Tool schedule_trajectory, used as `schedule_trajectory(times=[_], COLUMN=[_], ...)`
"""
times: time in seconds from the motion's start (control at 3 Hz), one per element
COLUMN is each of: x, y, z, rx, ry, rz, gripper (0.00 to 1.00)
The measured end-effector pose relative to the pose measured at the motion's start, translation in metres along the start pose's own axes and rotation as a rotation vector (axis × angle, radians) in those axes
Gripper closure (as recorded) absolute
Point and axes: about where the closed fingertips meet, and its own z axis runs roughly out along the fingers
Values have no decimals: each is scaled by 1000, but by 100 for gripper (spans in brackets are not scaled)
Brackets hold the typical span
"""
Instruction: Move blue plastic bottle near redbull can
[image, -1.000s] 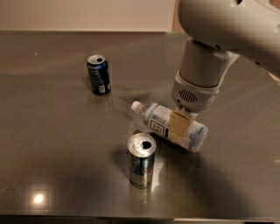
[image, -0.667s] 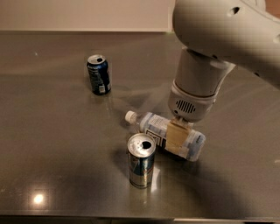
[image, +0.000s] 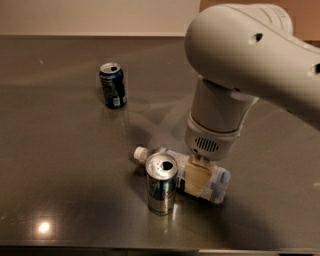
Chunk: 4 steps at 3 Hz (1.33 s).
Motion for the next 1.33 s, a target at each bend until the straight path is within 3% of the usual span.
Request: schedule_trajectory(times=[1.0, 1.33], x=[3, 3], y=[6, 6], z=[4, 4], rx=[29, 33], ry=[-6, -10], rz=[-8, -8], gripper=[15, 0])
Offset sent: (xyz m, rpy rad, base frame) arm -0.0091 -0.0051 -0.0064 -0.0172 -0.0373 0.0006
